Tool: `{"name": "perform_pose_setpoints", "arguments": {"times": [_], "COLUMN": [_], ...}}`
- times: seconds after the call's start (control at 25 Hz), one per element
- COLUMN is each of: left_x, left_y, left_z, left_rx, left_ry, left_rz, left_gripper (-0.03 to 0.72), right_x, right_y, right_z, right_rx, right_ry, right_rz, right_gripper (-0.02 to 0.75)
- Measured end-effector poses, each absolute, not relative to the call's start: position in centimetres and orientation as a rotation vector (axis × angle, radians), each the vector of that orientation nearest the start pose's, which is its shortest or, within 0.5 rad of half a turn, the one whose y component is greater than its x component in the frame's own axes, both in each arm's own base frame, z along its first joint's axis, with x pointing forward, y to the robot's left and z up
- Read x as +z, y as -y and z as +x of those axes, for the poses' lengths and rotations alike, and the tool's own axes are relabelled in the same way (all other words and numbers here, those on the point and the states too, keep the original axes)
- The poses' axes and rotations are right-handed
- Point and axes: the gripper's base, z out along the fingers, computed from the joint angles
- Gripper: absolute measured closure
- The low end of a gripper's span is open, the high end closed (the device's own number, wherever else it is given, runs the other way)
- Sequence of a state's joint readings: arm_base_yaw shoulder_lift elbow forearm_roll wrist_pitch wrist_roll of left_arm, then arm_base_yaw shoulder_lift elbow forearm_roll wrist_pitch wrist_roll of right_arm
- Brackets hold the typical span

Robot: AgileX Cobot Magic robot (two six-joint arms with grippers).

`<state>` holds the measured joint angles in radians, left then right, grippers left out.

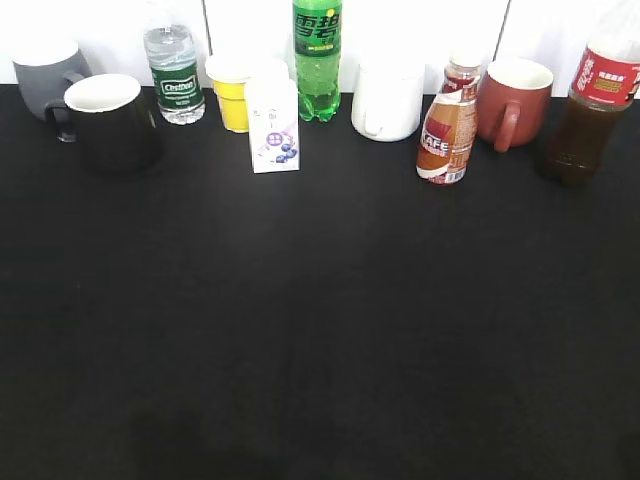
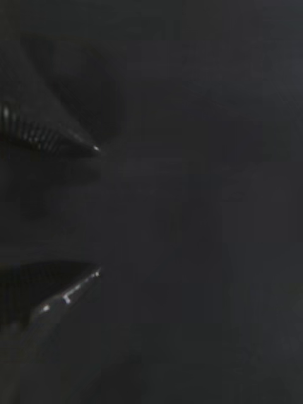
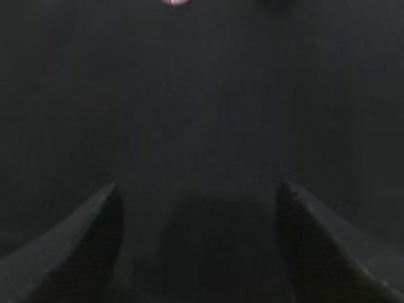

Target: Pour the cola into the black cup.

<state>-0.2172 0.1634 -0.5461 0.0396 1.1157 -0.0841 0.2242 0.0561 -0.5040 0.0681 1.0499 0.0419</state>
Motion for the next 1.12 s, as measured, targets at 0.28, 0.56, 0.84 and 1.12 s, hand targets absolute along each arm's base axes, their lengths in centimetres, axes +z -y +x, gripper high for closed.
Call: {"name": "perform_pose_setpoints", "arguments": {"times": [0.28,0.56,0.84,1.12], "left_x": [28.1,28.2,28.2,28.2], "left_y": [0.3,0.4,-0.1,-0.1], "left_z": [1.8,1.8,-0.8,-0.8], "left_rx": [-0.148,-0.149,-0.051,-0.048], "left_ry": [-2.191,-2.19,-2.028,-2.024], "left_rz": [0.172,0.172,-0.027,-0.03], "left_gripper": [0.286,0.286,0.286,0.332], "right_x": [27.9,27.9,28.0,28.0], "right_y": [-0.7,-0.7,-0.7,-0.7], "right_z": [0.3,0.3,-0.5,-0.6], "right_rx": [0.25,0.251,0.107,0.109], "right_ry": [-2.081,-2.08,-2.016,-2.014], "right_rz": [-0.204,-0.204,0.045,0.045], "right_gripper": [0.172,0.172,0.172,0.172]}}
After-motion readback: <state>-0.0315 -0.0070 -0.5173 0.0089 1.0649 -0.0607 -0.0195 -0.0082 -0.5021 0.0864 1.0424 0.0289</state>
